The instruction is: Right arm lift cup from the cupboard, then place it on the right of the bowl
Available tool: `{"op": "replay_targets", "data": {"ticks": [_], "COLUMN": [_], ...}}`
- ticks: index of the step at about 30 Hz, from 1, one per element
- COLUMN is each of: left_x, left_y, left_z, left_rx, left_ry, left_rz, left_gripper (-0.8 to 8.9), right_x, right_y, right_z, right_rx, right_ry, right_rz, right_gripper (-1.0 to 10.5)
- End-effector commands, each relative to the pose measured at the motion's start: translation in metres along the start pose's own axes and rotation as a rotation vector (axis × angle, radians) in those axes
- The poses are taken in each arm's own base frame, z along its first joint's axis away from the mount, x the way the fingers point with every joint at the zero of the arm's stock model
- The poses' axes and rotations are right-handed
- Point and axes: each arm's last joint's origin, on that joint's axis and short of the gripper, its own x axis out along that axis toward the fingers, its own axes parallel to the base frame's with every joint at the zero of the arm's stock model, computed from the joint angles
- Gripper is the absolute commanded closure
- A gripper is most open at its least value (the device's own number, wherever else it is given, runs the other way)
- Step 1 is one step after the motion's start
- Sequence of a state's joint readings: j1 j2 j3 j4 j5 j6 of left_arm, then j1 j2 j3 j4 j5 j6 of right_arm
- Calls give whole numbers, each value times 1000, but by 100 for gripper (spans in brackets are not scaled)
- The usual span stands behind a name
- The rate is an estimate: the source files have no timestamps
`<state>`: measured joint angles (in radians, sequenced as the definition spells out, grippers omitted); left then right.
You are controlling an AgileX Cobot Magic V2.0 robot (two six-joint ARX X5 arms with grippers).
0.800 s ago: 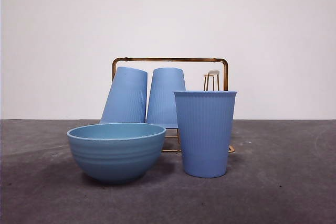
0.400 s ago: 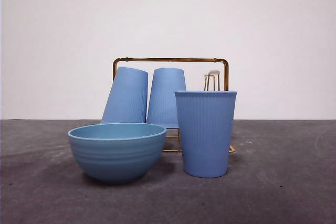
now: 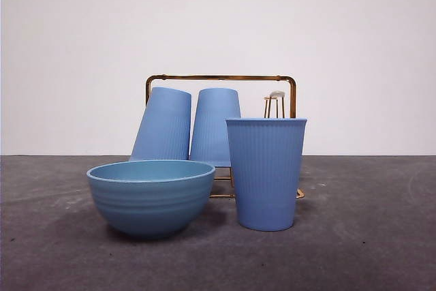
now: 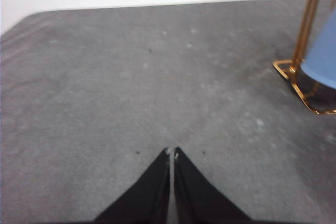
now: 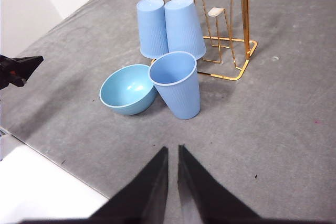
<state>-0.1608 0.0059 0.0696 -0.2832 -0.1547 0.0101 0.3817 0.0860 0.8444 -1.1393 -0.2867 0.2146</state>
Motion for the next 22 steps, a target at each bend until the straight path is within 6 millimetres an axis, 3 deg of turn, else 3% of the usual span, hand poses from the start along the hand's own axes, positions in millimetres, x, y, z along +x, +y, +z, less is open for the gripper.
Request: {"op": "replay_targets", "data": {"ticks": [1, 22], "left_x": [3, 5], "left_y": [0, 5], "left_z": [-7, -7], "left_rx": [-4, -21], "left_ry": [3, -18], "left_rz": [3, -89], "left_gripper": [801, 801], "right_x": [-3, -3], "right_y": [1, 2], "right_z": [3, 3], "right_rx": [-14, -14], "right_ry": [-22, -22], "right_rz": [3, 7], "right_gripper": [914, 914]}}
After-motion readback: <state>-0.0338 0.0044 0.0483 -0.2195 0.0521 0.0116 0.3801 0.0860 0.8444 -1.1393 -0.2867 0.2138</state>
